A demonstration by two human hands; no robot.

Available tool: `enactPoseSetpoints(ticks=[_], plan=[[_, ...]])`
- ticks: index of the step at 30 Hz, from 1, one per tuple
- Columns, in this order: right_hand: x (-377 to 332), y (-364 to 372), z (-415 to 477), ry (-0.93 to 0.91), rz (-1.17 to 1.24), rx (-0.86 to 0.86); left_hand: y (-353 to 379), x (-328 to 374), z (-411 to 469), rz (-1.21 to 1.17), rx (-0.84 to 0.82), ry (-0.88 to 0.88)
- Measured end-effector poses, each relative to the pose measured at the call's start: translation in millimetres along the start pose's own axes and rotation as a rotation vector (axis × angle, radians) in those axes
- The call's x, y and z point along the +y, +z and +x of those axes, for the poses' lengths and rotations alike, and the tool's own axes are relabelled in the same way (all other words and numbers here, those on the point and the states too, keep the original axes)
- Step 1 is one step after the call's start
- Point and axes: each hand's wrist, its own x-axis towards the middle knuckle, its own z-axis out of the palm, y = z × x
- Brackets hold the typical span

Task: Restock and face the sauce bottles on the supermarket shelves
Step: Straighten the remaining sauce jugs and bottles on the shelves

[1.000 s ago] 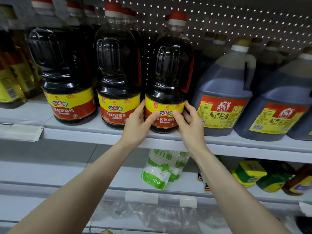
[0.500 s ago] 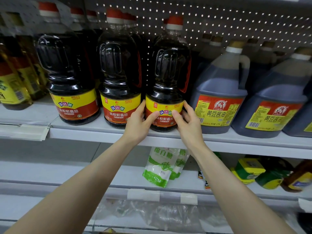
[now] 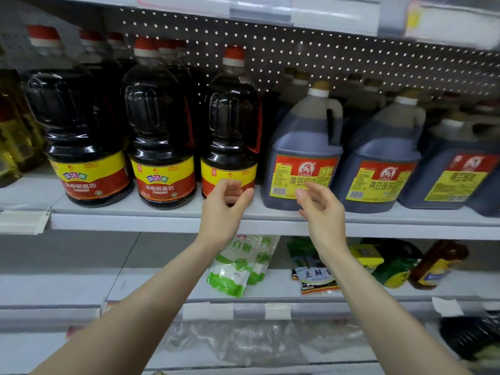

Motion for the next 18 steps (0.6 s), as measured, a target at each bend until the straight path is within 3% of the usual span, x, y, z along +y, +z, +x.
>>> enactPoseSetpoints(ticks=[6,18], plan=[[9,-37,17,0.024,-0.070,0.050,44,-3,3,-0.028,-0.122,-0.017],[41,-45,74,0.008,-0.049,-0.261,91,-13,30,-0.025,-0.093,0.022]])
